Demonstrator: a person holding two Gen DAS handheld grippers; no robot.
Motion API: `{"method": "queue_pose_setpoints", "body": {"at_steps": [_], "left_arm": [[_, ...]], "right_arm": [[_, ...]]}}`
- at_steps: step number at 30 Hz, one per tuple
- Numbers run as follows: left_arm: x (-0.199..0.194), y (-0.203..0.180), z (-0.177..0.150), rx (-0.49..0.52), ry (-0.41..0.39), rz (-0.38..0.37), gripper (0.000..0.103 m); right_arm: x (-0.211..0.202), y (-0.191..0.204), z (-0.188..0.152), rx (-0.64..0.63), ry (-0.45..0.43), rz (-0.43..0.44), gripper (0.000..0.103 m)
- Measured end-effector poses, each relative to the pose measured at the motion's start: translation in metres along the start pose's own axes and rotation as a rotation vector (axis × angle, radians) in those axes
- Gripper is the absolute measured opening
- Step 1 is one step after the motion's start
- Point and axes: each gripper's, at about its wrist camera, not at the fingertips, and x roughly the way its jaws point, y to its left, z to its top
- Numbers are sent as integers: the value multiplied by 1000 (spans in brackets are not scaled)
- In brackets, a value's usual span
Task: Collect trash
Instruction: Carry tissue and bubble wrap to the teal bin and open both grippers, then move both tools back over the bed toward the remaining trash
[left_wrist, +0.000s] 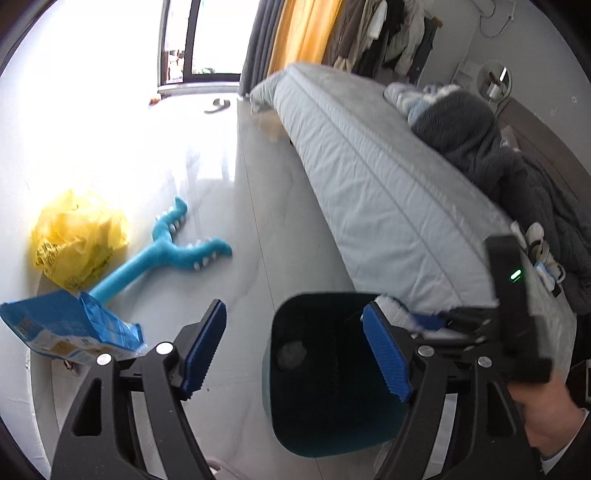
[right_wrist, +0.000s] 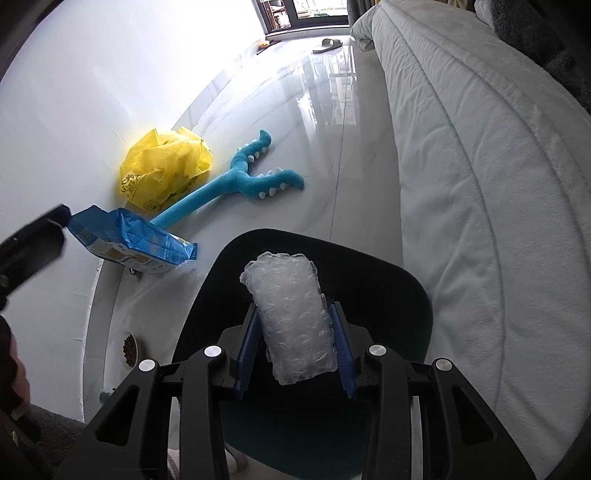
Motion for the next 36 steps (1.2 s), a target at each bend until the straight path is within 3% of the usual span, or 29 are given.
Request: {"method": "queue_pose_setpoints", "body": {"at_steps": [8,14,18,25,29,36], "left_arm": [[-45,-13,37,-14,-156,41,79],[-72,-38,49,2,-228,15,79],[-88,-55,54,48,-289,42,82],[-100,-86,55,78,-336,-8,88],[-104,-103,55,110,-359,6,90],[-103,-133,55,158,-379,-6,94]], "right_arm": [[31,16,-15,-70,73,-37,40],[36,14,-31,-103,119,-57,58],[26,13,-39,-123,126,-48,67],[-28,15,-35,-149,12,42,73],[-67,8,-31,-160,-80,70,73],[-123,-22,-28,-148,-219,73,74]]}}
